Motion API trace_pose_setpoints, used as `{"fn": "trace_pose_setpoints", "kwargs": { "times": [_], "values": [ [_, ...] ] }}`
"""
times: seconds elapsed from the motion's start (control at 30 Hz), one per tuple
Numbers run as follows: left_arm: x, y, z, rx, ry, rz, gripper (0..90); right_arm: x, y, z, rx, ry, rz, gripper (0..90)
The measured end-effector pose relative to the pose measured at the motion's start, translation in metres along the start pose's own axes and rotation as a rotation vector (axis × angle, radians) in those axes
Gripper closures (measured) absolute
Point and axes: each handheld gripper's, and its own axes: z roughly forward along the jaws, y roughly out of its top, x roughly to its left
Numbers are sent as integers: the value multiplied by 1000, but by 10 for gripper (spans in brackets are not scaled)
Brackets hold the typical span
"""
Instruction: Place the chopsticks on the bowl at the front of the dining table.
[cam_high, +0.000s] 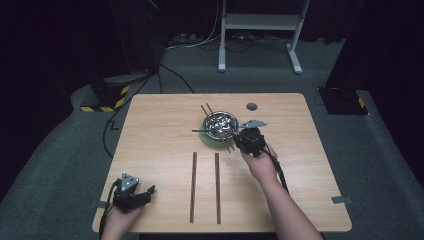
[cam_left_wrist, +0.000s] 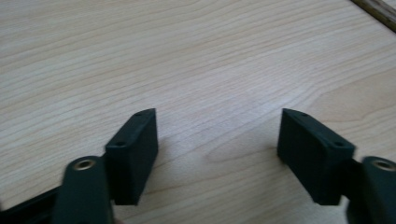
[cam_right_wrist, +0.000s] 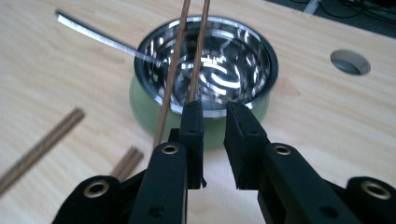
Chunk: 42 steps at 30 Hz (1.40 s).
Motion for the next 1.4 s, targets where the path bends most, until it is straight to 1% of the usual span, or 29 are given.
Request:
{"fn": "trace_pose_setpoints", "kwargs": {
  "times": [0.03,0.07,0.1,0.17,0.2,0.23,0.27,0.3,0.37,0.4,0.43,0.47,0.53,0.57,0.6,0.73,0.8,0.83,0.87,0.9,1.0,1.03,1.07,1.1,1.17,1.2,1.27,1.33,1.4],
  "values": [
    [-3,3,-1,13,26,10,379,-2,-7,-3,-4,14,-7,799],
    [-5,7,-1,27,34,11,423,-5,-19,-6,-15,10,-7,830],
    [-7,11,-1,28,42,11,423,-5,-19,-6,-15,10,-7,830],
    [-13,21,-3,13,43,17,489,-8,-29,-7,-26,10,1,859],
    [-17,27,-3,5,35,29,535,-10,-34,-7,-33,13,4,873],
    [-21,34,-3,0,34,57,564,-11,-39,-7,-41,17,12,882],
    [-27,42,-3,-8,31,72,593,-13,-43,-6,-51,20,15,890],
    [-30,51,-2,-21,31,107,636,-14,-46,-6,-57,26,25,894],
    [-40,68,2,-56,13,101,702,-15,-51,-5,-79,33,31,896],
    [-48,86,8,-94,-11,82,753,-15,-55,-4,-98,38,33,897],
    [-48,86,8,-94,-11,82,777,-15,-55,-4,-98,38,33,897],
    [-52,94,12,-105,-17,82,777,-14,-56,-4,-110,37,26,897],
    [-61,109,22,-129,-20,78,816,-12,-57,-4,-130,33,25,897],
    [-66,114,29,-141,-27,66,831,-12,-56,-3,-135,42,24,897],
    [-70,120,36,-140,-35,57,844,-12,-54,-1,-134,48,26,897],
    [-88,136,63,-142,-65,23,865,-9,-47,2,-143,49,37,897],
    [-100,142,76,-151,-66,32,865,-9,-44,5,-145,54,60,897],
    [-106,145,82,-143,-66,44,866,-8,-43,6,-149,55,66,897],
    [-112,148,88,-137,-66,47,866,-6,-47,11,-151,28,65,897],
    [-118,151,93,-138,-69,56,866,-6,-47,11,-151,28,65,897],
    [-135,157,109,-135,-93,39,860,-5,-55,14,-157,16,49,895],
    [-140,159,113,-132,-92,46,853,-7,-55,14,-169,14,54,895],
    [-148,162,120,-142,-100,40,844,-8,-57,11,-186,22,67,895],
    [-148,162,120,-142,-100,40,840,-8,-57,11,-186,22,67,895],
    [-154,166,123,-143,-99,43,838,-5,-59,13,-175,23,52,895],
    [-157,167,123,-143,-99,54,837,-3,-59,14,-164,25,47,895],
    [-159,169,125,-141,-101,47,832,-1,-59,15,-164,29,34,895],
    [-159,169,127,-147,-100,19,830,1,-60,16,-161,26,32,895],
    [-159,169,129,-141,-94,22,830,1,-60,18,-153,30,34,895]
  ]
}}
